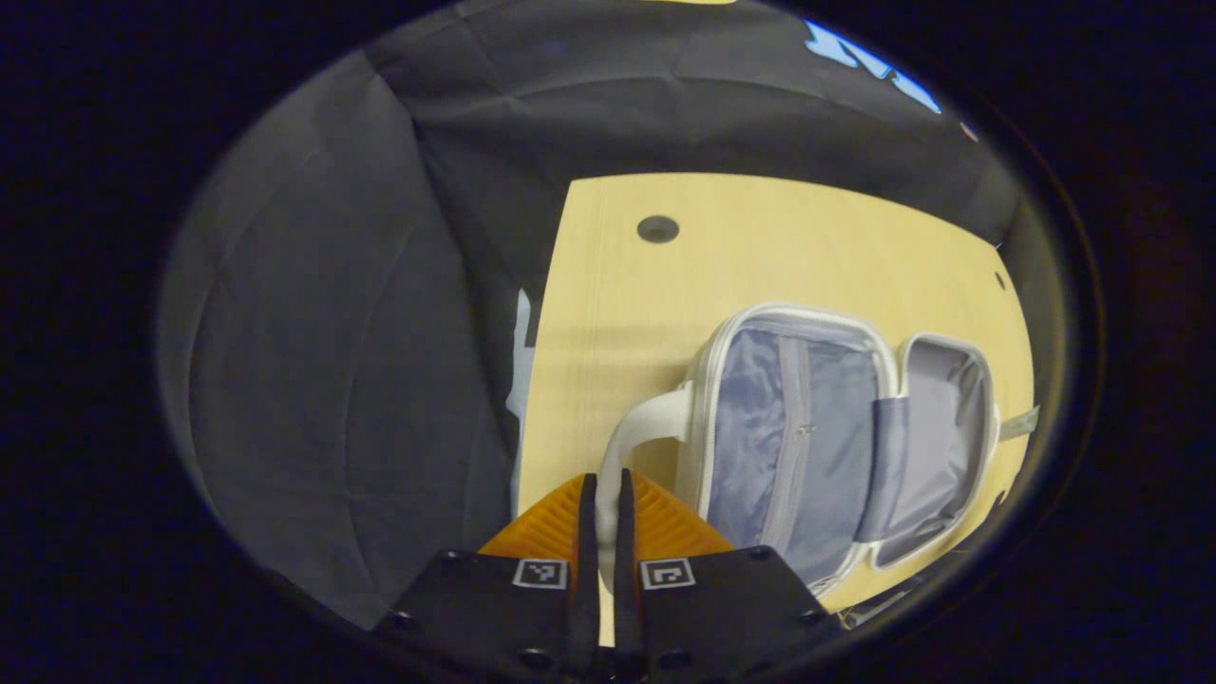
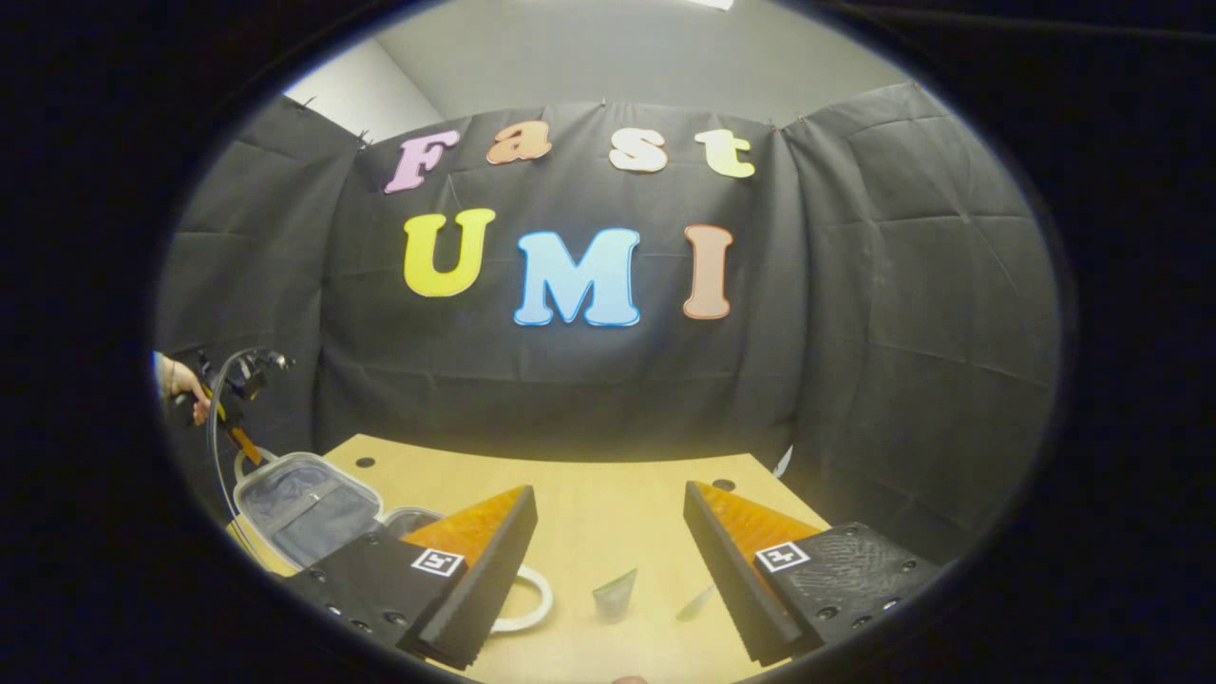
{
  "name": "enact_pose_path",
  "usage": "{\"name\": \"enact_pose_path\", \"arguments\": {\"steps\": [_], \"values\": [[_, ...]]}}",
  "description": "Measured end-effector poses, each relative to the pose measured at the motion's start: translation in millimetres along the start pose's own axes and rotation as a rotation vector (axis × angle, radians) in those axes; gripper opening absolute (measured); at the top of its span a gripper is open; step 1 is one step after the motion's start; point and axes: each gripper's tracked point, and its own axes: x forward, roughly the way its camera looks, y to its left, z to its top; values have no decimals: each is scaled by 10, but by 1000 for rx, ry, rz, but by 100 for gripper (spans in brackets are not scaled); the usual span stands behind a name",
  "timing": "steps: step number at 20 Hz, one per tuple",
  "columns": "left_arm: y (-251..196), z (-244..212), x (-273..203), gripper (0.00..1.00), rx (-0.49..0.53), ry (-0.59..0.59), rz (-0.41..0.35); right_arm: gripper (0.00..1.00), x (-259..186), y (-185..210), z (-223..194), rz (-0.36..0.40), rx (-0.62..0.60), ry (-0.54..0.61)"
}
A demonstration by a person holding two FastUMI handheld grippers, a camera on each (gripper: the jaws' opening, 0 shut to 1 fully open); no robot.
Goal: First open the suitcase, pack the skin care products into it, and then close the suitcase.
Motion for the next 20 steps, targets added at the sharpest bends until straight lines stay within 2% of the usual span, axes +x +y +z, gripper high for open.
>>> {"name": "enact_pose_path", "arguments": {"steps": [3, 8, 10, 14, 17, 19, 20], "values": [[38, -109, 388, 12, -35, 48, -4, 95, -11, 5, -36, -11, -12, 18], [47, -157, 697, 12, -26, -23, -18, 95, -3, 28, -60, -13, -32, 28], [105, -171, 750, 17, -21, -48, -4, 95, 5, 50, -70, -7, -25, 27], [191, -58, 595, 45, -47, -156, 26, 95, 16, 33, -78, -4, -18, 23], [285, 132, 300, 95, -19, -266, 91, 95, 22, -31, -95, -5, -13, 24], [199, 259, 32, 95, -17, -359, 109, 95, 33, -87, -106, -6, -3, 21], [104, 338, -121, 91, -16, -412, 108, 95, 41, -118, -111, -7, 0, 22]]}}
